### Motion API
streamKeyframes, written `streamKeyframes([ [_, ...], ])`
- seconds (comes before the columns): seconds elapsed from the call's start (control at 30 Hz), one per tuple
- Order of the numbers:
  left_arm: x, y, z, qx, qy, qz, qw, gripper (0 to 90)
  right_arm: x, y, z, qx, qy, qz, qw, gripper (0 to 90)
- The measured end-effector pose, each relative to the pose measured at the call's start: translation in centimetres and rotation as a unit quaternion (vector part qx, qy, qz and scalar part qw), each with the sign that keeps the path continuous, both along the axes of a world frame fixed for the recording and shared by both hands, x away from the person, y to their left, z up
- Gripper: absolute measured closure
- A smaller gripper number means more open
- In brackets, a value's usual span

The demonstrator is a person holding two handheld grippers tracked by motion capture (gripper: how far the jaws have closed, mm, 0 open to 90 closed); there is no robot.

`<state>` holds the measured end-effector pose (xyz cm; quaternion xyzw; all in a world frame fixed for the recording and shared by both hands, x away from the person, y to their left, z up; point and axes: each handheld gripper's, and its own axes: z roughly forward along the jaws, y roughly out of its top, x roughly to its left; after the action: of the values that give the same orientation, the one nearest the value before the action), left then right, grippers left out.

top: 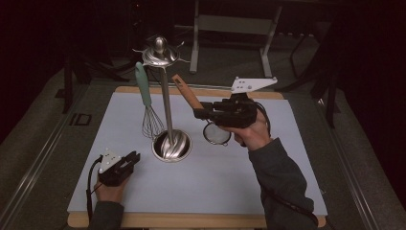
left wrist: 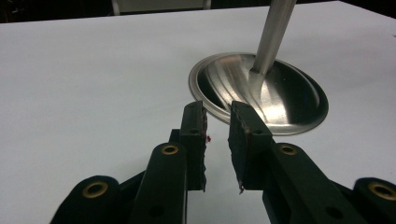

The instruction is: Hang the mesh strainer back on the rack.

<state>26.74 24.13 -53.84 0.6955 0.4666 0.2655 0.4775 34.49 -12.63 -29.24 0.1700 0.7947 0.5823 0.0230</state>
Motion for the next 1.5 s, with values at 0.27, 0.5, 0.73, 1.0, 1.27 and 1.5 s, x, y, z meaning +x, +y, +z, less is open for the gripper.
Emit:
streamKeyframes([
  [0.27,0.0,0.0,0.0,0.0,0.001,0.0,1.0,75.8,-0.4,0.2,1.7,0.018,-0.016,0.011,0.9997,71.4],
  [0.5,0.0,0.0,0.0,-0.001,0.0,0.0,1.0,75.8,-0.5,0.7,2.1,0.022,-0.016,0.021,0.9994,71.4],
  [0.73,0.0,0.0,0.0,-0.001,0.0,0.0,1.0,75.8,-0.4,1.3,2.1,0.02,-0.014,0.028,0.9993,71.4],
  [1.0,0.0,0.0,0.0,-0.001,0.0,-0.001,1.0,75.8,-0.1,1.9,2.0,0.016,-0.01,0.031,0.9993,71.4],
  [1.27,0.0,0.0,0.0,0.0,0.0,-0.001,1.0,75.8,-0.1,2.2,1.8,0.014,-0.013,0.039,0.9991,71.5],
  [1.5,0.0,0.0,0.0,-0.001,0.0,-0.001,1.0,75.8,0.4,2.7,1.6,0.003,-0.009,0.033,0.9994,71.4],
])
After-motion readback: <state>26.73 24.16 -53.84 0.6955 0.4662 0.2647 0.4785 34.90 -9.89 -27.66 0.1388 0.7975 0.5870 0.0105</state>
